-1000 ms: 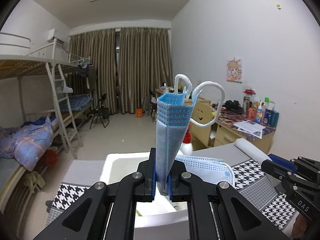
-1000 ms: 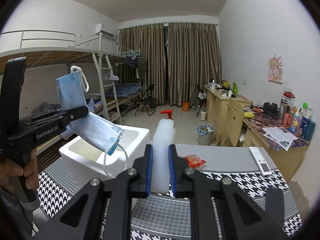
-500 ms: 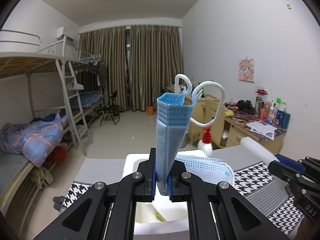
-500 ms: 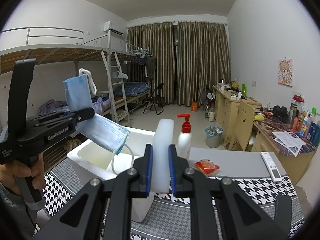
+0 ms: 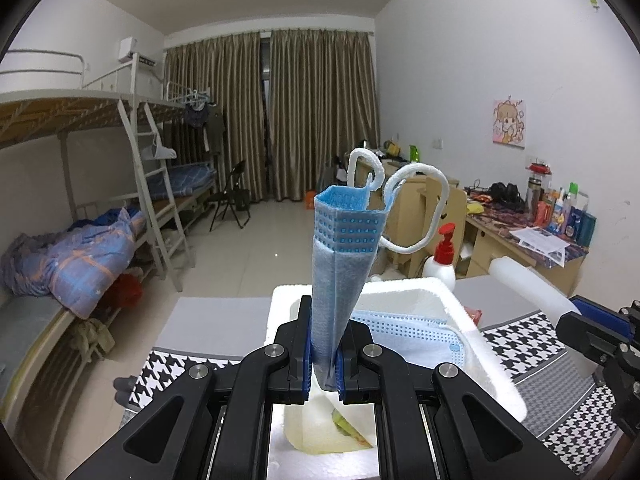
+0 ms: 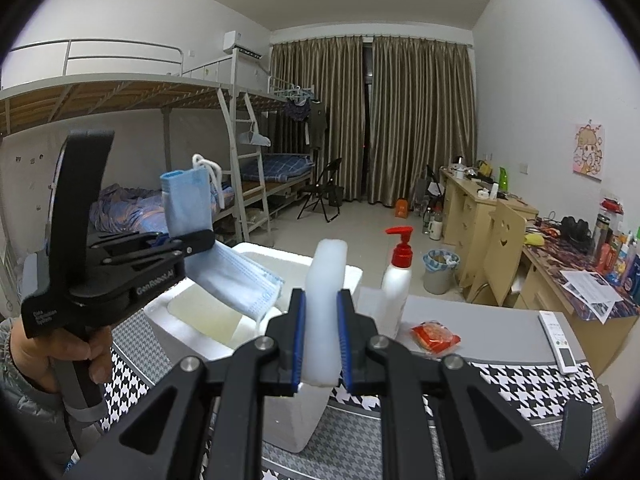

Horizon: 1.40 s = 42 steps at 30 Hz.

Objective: Organize soft objects
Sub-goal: 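Open the left tool to drop the blue mask into the box, then lower the white foam tube into the box and open the right tool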

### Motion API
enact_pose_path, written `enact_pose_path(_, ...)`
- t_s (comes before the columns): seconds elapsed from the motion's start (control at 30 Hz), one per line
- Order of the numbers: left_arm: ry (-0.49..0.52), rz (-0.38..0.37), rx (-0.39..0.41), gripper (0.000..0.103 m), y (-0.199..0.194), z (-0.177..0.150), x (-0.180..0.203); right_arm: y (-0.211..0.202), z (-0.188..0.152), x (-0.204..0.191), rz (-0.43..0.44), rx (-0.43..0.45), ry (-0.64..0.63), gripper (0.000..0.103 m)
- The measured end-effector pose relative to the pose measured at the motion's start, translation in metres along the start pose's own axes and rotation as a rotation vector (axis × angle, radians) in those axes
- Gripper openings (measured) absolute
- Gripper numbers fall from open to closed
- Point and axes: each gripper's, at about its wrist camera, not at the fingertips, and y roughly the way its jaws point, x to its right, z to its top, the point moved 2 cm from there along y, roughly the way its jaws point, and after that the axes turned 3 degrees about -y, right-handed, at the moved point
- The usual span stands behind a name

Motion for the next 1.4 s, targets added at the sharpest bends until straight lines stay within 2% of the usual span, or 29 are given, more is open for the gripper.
enact_pose_path(0.23,0.01,-0.002,-0.025,0.009,0.011,-0.001,-0.002,0.009,0.002,-0.005,0.008,-0.015,-0.01,0.019)
enact_pose_path(0.4,0.019,-0.008,-0.045,0.016,0.017,-0.005,-0.003,0.013,0.002,-0.005,0.011,-0.021,-0.014,0.019)
enact_pose_path(0.47,0.011,-0.011,-0.053,0.033,0.017,-0.007,-0.006,0.016,0.002,-0.007,0.014,-0.024,-0.014,0.019)
enact_pose_path(0.53,-0.001,-0.013,-0.052,0.065,0.016,-0.008,-0.01,0.017,0.001,-0.008,0.013,-0.027,-0.014,0.019)
enact_pose_path(0.83,-0.041,-0.015,-0.016,0.095,0.008,-0.007,-0.019,0.019,0.001,-0.014,0.013,-0.035,-0.024,0.019)
enact_pose_path(1.07,-0.095,-0.018,0.028,0.099,-0.005,0.003,-0.035,0.021,0.002,-0.017,0.012,-0.036,-0.024,0.019)
enact_pose_path(1.4,-0.101,-0.007,0.057,0.099,-0.016,0.004,-0.041,0.022,0.005,-0.024,0.022,-0.034,-0.035,0.019)
